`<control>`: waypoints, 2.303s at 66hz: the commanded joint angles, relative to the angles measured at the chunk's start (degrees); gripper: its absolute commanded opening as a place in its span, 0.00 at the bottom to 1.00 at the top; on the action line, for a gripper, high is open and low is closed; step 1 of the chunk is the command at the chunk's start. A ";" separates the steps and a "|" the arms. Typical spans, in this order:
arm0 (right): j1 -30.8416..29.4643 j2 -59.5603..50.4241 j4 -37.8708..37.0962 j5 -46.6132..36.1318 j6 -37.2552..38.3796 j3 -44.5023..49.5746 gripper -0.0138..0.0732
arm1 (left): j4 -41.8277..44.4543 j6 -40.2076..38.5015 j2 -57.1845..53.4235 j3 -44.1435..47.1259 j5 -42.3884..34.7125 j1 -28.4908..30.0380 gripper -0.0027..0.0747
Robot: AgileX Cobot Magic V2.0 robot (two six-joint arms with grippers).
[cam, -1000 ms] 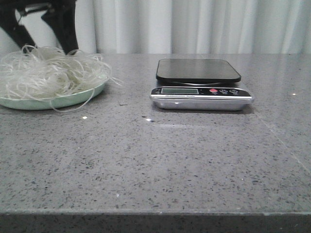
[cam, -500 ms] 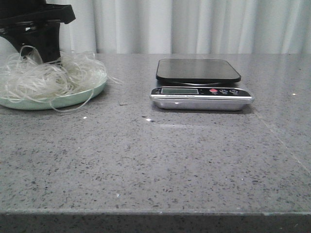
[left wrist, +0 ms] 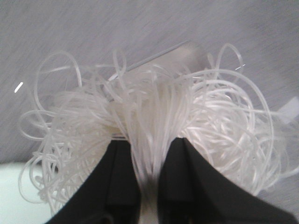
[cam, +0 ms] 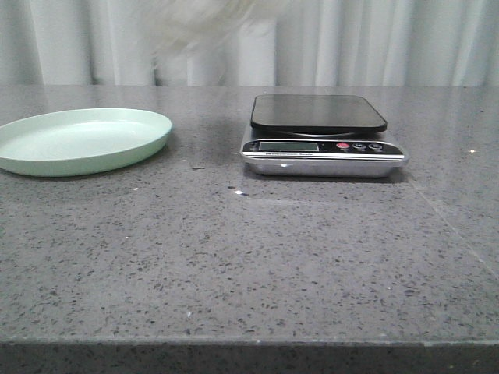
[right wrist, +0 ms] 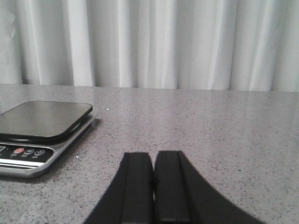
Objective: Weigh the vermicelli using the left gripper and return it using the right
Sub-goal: 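Lift the vermicelli with the left gripper and carry it over the scale, then open the left gripper to drop the vermicelli onto the scale, then withdraw the left gripper and hold while the scale reads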
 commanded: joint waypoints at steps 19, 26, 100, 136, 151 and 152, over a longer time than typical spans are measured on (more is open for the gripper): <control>-0.21 -1.00 -0.23 -4.38 0.01 -0.46 0.34 | -1.18 -0.74 13.59 -18.50 1.42 -7.34 0.20; -0.21 -1.00 -0.23 -4.38 0.01 -0.46 0.34 | 0.35 -0.74 16.78 -19.86 1.65 -7.88 0.20; -0.21 -1.05 -0.23 -4.38 0.01 -0.46 0.34 | 17.38 -1.81 14.78 -36.94 9.50 -5.12 0.57; -0.21 -1.05 -0.23 -4.38 0.01 -0.46 0.34 | 16.40 -1.35 -5.38 -4.30 2.09 2.85 0.20; -0.21 -1.05 -0.23 -4.38 0.01 -0.46 0.34 | 13.20 -1.35 -23.95 25.32 -16.69 2.82 0.20; -0.21 -1.05 -0.23 -4.38 0.01 -0.46 0.34 | 13.20 -1.35 -24.59 26.20 -17.15 2.82 0.20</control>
